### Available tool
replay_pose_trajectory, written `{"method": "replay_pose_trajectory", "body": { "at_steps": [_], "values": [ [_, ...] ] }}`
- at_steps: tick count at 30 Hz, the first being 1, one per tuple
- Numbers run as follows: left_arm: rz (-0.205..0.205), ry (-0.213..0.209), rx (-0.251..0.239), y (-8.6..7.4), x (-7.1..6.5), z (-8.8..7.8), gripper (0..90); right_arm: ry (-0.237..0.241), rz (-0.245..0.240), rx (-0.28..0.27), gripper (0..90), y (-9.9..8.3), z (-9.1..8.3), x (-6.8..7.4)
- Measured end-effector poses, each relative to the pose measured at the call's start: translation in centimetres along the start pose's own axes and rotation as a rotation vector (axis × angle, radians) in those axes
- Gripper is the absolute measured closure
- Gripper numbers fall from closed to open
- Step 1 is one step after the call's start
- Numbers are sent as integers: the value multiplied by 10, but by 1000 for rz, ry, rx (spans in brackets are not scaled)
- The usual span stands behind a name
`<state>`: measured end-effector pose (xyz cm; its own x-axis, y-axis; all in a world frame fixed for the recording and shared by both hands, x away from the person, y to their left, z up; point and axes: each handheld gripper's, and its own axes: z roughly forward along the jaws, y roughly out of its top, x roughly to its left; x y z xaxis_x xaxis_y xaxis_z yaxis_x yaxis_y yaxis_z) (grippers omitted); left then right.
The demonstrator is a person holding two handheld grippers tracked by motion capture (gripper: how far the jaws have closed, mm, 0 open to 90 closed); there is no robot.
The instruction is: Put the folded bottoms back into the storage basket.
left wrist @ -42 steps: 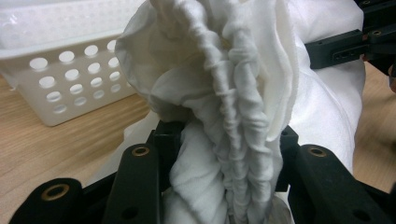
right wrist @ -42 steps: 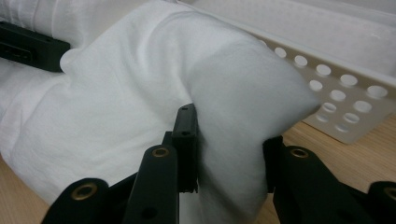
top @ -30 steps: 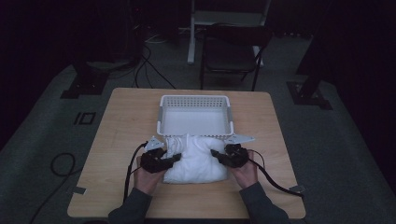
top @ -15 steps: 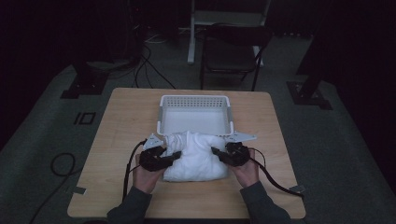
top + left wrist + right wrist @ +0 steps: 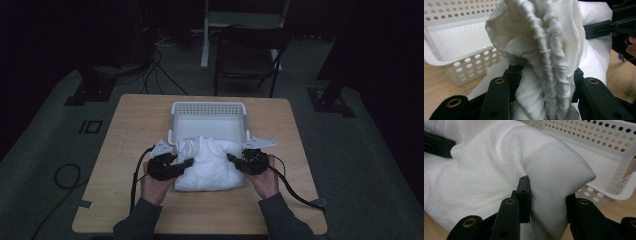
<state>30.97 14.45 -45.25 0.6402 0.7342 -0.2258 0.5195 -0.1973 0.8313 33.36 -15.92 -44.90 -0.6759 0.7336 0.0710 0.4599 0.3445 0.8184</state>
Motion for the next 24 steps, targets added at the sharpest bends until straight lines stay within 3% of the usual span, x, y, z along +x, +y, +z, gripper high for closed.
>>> {"method": "replay_pose_trajectory", "body": {
  "at_steps": [24],
  "values": [
    [5, -24, -11, 26, -1, -2, 590, -29, -9, -29, 700, 17, -11, -5]
  ]
}}
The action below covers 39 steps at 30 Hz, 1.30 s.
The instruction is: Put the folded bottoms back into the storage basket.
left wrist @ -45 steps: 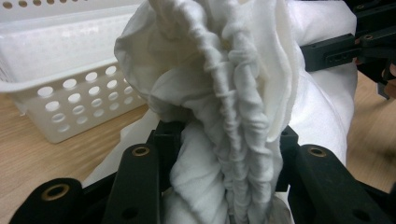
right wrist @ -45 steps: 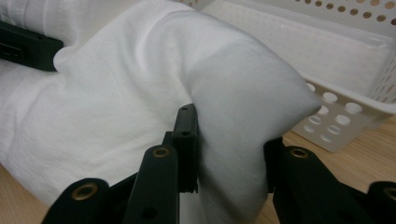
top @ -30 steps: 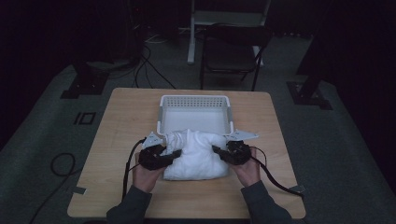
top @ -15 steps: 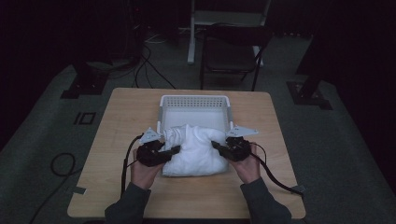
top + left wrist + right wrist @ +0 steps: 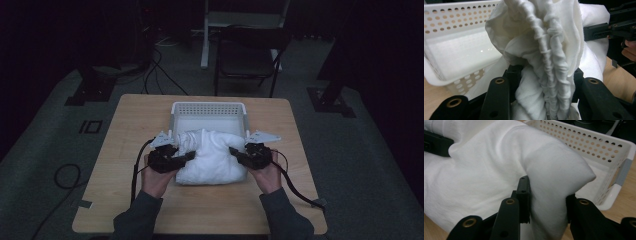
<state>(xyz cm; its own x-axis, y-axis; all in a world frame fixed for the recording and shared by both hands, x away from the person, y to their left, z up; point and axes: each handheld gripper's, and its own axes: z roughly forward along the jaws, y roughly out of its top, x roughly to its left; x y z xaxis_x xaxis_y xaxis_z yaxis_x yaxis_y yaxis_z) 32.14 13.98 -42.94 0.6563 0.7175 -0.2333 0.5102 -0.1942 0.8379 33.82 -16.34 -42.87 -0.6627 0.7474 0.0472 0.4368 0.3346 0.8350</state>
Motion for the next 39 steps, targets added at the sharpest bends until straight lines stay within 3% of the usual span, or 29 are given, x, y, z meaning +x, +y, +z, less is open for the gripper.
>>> {"method": "replay_pose_trajectory", "body": {
  "at_steps": [19, 39],
  "values": [
    [5, 13, -27, 25, 4, -6, 590, -23, -18, -26, 701, 26, -4, -4],
    [11, 14, -47, 44, 17, 3, 590, -51, -19, -30, 702, 46, 2, -16]
  ]
}}
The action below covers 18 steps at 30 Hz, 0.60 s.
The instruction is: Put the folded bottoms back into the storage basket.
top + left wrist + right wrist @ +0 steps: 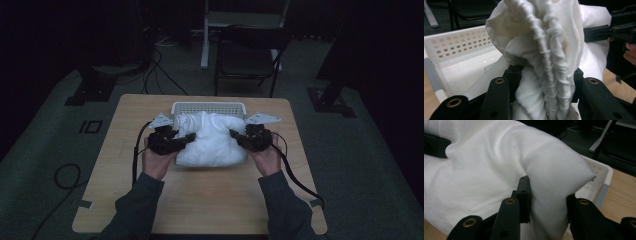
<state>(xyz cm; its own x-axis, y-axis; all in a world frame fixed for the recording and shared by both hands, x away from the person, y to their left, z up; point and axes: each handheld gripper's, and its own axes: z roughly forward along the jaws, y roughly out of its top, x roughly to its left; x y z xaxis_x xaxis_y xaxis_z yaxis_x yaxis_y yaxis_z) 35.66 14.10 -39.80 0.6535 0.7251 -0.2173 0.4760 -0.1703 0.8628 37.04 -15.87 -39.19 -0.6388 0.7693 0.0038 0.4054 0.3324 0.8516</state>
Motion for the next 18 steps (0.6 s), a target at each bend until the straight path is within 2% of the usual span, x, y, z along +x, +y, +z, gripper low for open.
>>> {"method": "replay_pose_trajectory", "body": {
  "at_steps": [9, 18],
  "values": [
    [-3, -11, -14, 7, 7, 9, 592, -17, 23, -11, 703, 4, 3, -7],
    [-6, 1, -20, 12, 15, 15, 592, -38, 30, -15, 704, 12, 8, -10]
  ]
}}
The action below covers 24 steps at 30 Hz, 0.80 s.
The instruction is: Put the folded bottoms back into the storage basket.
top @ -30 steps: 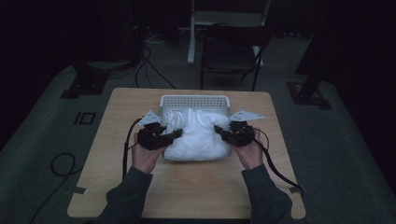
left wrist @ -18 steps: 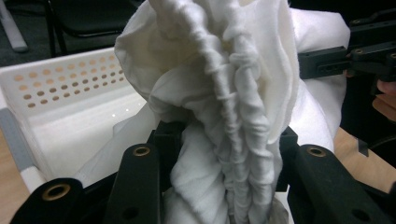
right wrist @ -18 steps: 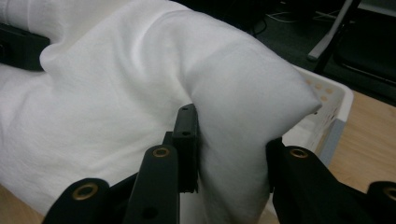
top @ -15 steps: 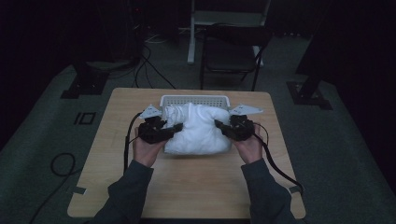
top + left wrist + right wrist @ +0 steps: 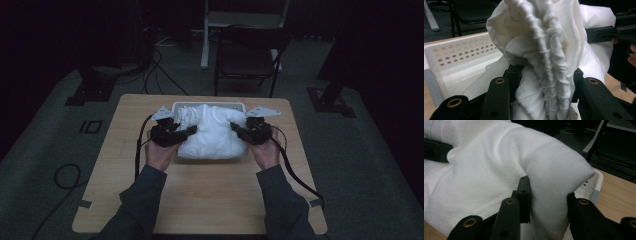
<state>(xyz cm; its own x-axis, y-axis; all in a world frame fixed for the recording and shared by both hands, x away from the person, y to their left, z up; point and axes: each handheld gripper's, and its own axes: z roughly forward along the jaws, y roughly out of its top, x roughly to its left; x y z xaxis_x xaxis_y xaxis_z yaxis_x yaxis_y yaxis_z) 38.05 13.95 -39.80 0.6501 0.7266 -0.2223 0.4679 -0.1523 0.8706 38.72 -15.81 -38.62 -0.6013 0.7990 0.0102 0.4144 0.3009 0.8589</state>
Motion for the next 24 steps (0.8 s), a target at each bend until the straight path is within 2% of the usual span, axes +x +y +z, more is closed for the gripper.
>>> {"method": "replay_pose_trajectory", "body": {
  "at_steps": [6, 13, 24],
  "values": [
    [-15, 3, -10, 3, 8, 6, 591, -7, 15, -7, 704, 5, 8, -4],
    [-3, 5, -2, 8, 17, 13, 591, -14, 27, -2, 705, 8, 15, -9],
    [-37, -4, -3, 12, 30, 16, 591, -10, 48, 1, 706, 17, 26, -13]
  ]
}}
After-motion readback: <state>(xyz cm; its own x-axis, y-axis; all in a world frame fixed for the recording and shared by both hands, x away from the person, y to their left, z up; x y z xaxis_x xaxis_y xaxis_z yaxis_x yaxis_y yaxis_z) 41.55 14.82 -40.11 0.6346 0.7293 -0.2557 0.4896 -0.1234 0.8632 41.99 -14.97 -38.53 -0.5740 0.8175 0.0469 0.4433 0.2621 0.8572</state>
